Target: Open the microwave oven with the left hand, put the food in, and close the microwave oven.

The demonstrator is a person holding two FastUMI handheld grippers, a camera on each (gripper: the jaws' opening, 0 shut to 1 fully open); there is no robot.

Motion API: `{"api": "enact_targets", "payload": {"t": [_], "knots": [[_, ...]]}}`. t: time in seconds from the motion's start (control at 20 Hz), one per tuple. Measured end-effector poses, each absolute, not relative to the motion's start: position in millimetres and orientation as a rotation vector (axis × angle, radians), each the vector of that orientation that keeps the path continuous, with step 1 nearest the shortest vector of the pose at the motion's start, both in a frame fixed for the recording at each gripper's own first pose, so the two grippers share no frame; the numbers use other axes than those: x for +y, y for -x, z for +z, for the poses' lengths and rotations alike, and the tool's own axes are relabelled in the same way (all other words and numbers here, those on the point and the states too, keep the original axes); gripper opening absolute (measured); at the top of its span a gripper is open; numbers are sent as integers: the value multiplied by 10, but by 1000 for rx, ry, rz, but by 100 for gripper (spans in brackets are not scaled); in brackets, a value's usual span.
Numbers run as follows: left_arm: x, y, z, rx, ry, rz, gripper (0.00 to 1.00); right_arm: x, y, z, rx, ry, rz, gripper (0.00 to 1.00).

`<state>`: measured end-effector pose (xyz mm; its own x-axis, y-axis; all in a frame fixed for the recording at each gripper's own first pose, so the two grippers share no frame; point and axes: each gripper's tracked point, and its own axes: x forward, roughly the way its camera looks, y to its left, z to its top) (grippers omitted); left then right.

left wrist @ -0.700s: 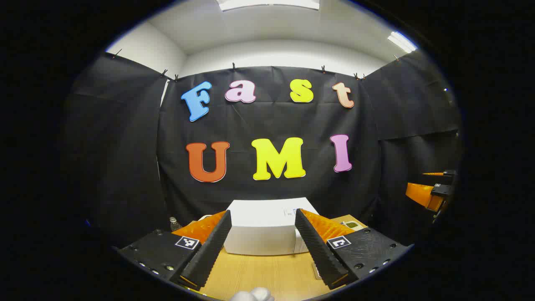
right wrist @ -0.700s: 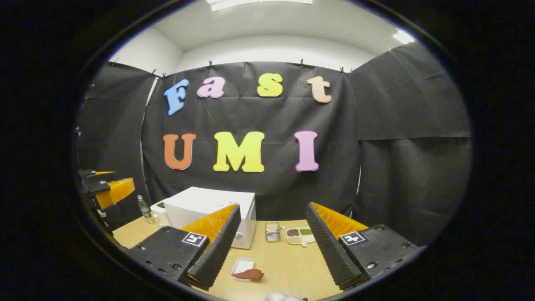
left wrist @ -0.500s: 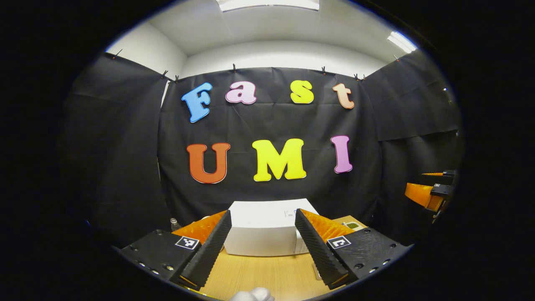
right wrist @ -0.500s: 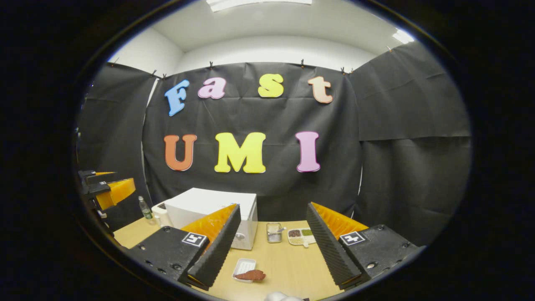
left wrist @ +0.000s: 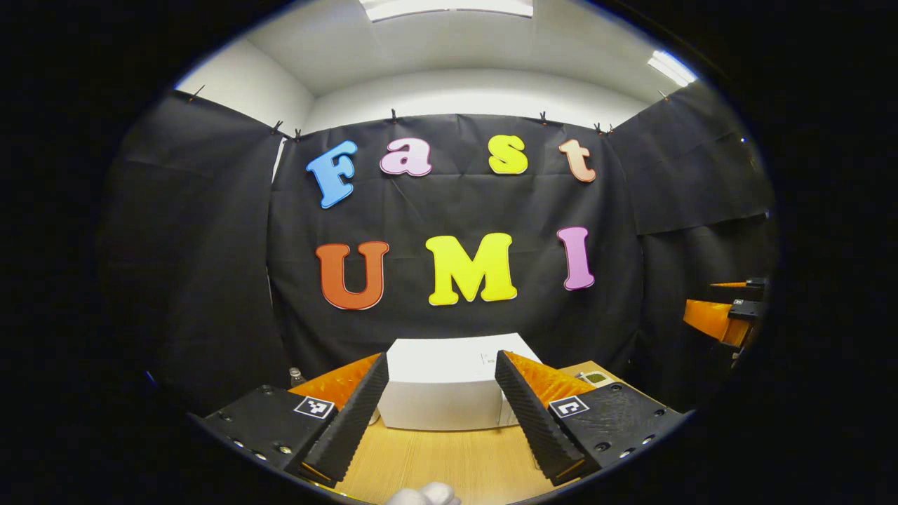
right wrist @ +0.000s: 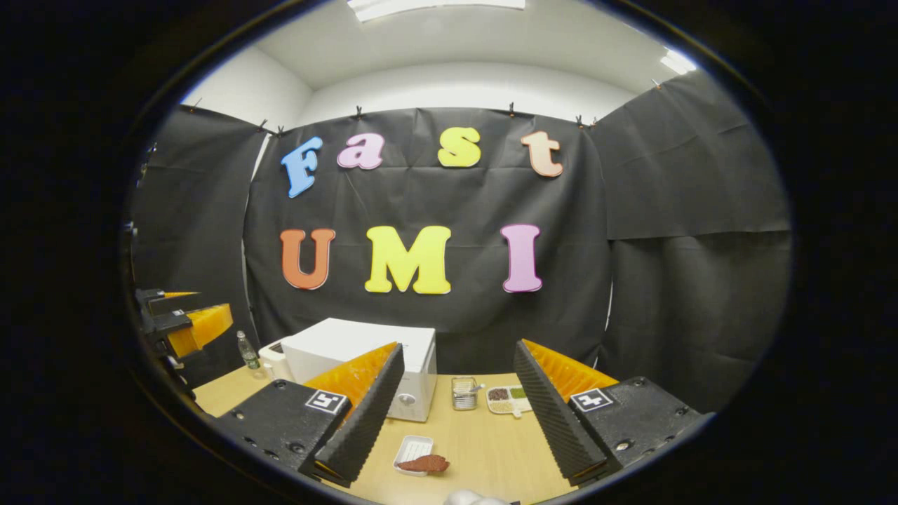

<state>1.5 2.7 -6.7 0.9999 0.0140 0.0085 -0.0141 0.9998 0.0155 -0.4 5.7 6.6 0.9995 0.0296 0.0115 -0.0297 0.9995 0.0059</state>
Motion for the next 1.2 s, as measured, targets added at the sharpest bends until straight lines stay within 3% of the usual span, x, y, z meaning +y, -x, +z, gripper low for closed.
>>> {"api": "enact_targets", "payload": {"t": [0.4, 0.45, 0.5, 0.85, 1.15, 1.2], "knots": [[-402, -376, -628, 17, 7, -36, 95, -235, 13, 187, -10, -1, 2, 92], [-496, -464, -711, 12, 8, -52, 95, -285, 15, 185, -4, -3, -2, 100], [-591, -552, -809, 14, 9, -67, 95, -326, 10, 181, 4, -6, -3, 92], [-1205, -1355, -1851, 88, 19, -163, 95, -706, -2, 101, 60, 29, -75, 91], [-1323, -2085, -2537, 187, 42, -131, 96, -880, -18, -78, 118, 22, -126, 92], [-1328, -2193, -2604, 192, 40, -126, 96, -910, -24, -123, 129, 16, -134, 100]]}}
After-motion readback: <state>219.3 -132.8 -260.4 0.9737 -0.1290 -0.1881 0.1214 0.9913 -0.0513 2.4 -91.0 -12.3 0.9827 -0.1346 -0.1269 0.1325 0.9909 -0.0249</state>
